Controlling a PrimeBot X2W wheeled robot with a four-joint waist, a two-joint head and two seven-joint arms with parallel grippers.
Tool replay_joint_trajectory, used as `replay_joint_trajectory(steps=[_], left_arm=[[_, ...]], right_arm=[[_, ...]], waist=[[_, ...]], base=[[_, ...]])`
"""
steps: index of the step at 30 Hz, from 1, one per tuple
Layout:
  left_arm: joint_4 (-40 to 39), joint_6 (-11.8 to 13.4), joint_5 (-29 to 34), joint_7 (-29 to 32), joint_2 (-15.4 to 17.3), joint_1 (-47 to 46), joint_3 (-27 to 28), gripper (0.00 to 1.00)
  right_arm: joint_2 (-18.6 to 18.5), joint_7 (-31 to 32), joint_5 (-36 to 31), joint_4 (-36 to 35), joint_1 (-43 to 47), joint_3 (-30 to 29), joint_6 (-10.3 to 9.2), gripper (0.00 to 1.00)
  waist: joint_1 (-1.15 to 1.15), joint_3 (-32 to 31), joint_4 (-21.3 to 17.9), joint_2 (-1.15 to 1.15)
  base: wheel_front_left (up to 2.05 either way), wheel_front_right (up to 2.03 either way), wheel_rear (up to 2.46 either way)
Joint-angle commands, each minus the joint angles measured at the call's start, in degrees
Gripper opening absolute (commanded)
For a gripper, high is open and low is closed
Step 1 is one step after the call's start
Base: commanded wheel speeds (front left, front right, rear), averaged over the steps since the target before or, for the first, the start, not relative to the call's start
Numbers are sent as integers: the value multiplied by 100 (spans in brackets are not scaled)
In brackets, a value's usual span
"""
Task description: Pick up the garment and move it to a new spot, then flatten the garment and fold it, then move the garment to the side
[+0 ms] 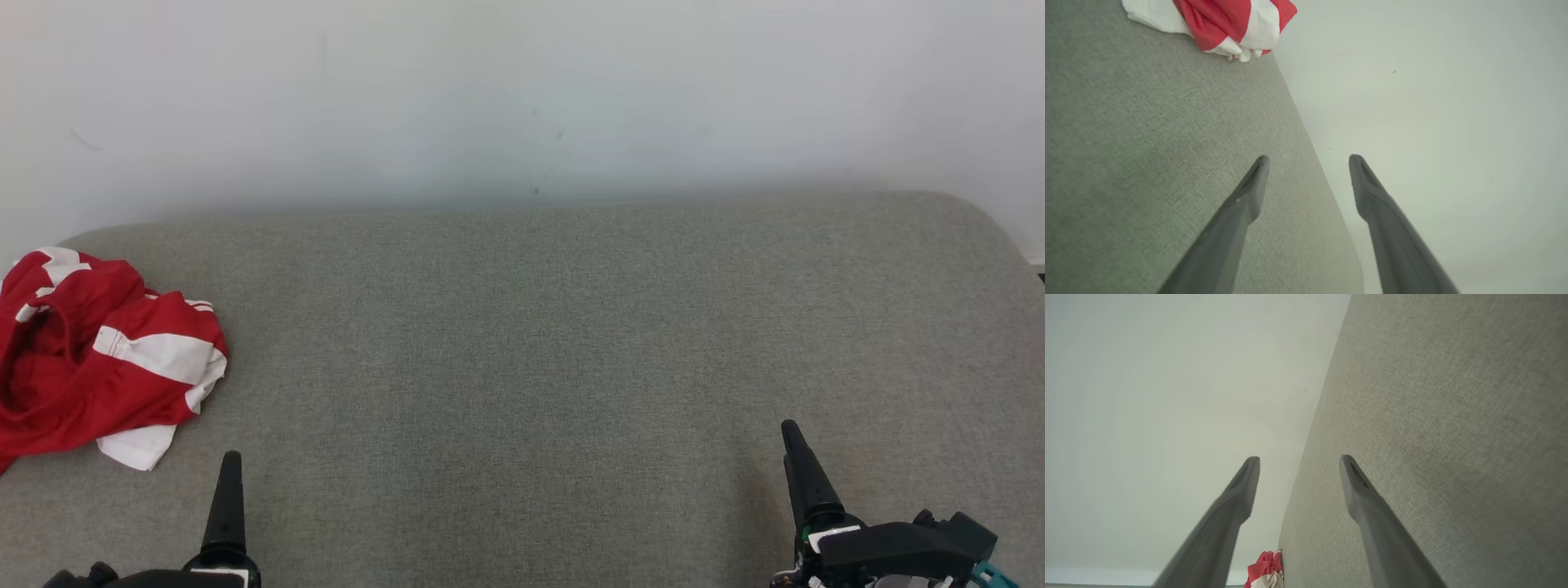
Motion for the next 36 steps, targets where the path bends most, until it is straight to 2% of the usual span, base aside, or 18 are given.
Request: replay_joint_trajectory(steps=[1,18,36], left_arm=[[-172,32,378,-89,23,-6,-12,100],[-490,326,2542,-460,45,146,-212,100],[-680,649,4065,-773,330,249,-647,100]], right_arm=[[-7,-88,-312,-133,-38,57,-2,100],[-8,-457,-2107,-314,39,267,-4,100],[-7,-769,-3561,-476,110,412,-5,100]], waist=[[-1,0,4,0],[-1,-4,42,0],[-1,-4,78,0]], base=[[0,0,0],[0,0,0],[0,0,0]])
